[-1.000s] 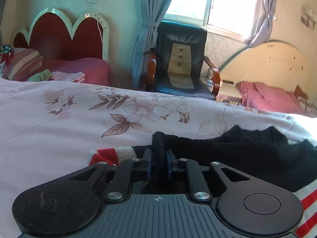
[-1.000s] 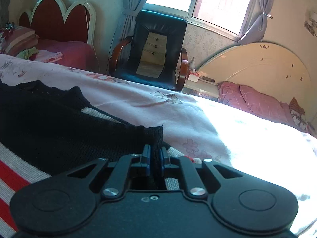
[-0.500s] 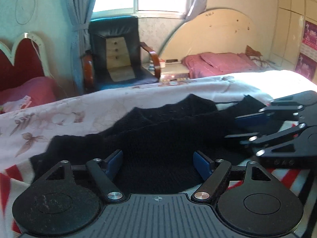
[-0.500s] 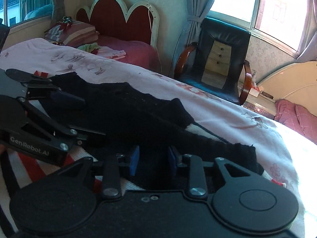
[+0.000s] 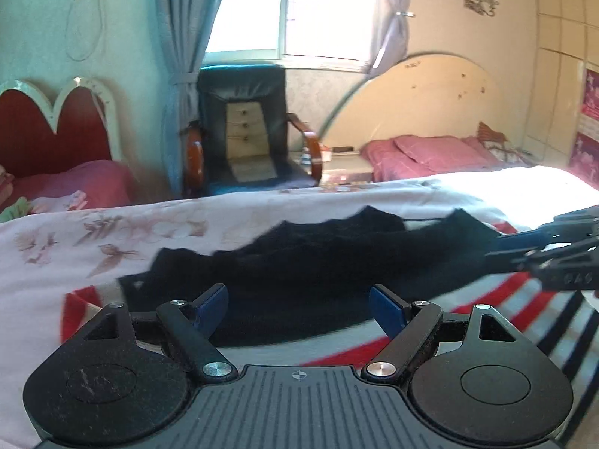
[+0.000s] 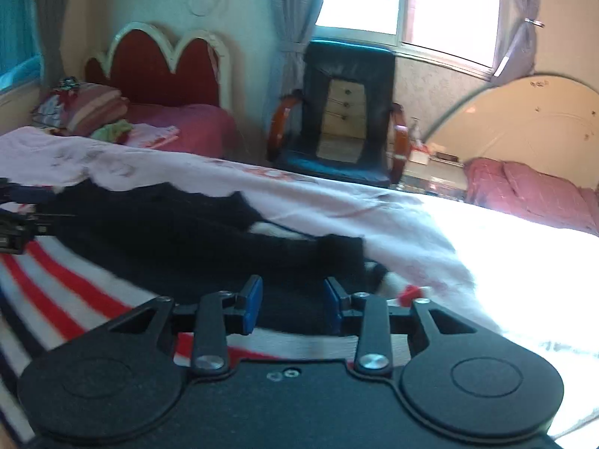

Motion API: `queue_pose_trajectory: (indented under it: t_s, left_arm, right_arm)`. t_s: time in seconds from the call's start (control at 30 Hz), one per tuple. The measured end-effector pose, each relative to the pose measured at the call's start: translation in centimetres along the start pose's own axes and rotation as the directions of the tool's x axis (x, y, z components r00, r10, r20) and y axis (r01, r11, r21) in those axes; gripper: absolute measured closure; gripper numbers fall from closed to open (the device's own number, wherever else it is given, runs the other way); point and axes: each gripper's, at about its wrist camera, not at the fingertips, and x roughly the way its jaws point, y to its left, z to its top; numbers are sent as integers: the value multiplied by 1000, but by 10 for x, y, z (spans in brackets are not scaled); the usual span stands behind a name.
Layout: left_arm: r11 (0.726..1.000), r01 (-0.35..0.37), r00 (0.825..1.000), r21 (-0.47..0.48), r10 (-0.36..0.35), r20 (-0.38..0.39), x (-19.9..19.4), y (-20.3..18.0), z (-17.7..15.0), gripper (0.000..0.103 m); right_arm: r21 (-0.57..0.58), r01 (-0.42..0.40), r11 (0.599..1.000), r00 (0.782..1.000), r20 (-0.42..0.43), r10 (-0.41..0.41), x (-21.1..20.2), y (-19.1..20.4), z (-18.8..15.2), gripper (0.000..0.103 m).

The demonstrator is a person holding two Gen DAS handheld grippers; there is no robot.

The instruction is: Fold small clothes

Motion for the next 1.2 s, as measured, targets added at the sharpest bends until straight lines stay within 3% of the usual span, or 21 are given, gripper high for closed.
queue_pose_trajectory:
  t_s: [0.1,0.2,0.5,0.6,0.67,0.77,0.9,0.97,1.1,1.2]
  left_arm:
    - [1000,24,998,5,-24,-52,4,-28,-12,21]
    - [1000,9,997,-7,-9,-76,0,-25,-29,21]
    - [997,-42,996,-71,37,-79,-41,19,-58,19]
    - [994,-67,994,-84,59,-89,-49,22,-56,19]
    - [994,-66,995,-87,60,-76,-62,16,-53,19]
    - [994,-20,999,-106,17,-32,-86,-3,-54,19]
    - [995,-2,998,-103,-4,-55,-90,-29,-68,19]
    - [996,-43,996,-80,37,-77,-85,-36,-80,19]
    - [994,-107,992,-6,107,-73,-95,-35,-91,19]
    - [976,-200,977,-90,192,-94,-111,4,-101,19]
  right_arm:
    - [-76,-78,994,997,-28,77,-2,42,-10,69]
    - [-101,-53,994,997,-54,48,-1,56,-18,65]
    - [-49,38,998,994,-101,-43,-37,11,-47,55]
    - [-18,53,998,992,-112,-55,-43,7,-49,56]
    - [-10,64,998,994,-87,-65,-53,15,-44,64]
    - [-1,-8,1000,1000,-18,8,-77,36,-39,64]
    - [-55,-79,995,996,-46,77,-79,80,-50,64]
    - [-76,-73,994,995,-68,68,-73,96,-59,68]
    - [-135,-21,991,997,-70,11,-67,107,-75,65]
    - [-145,37,989,996,-76,-49,-84,90,-81,64]
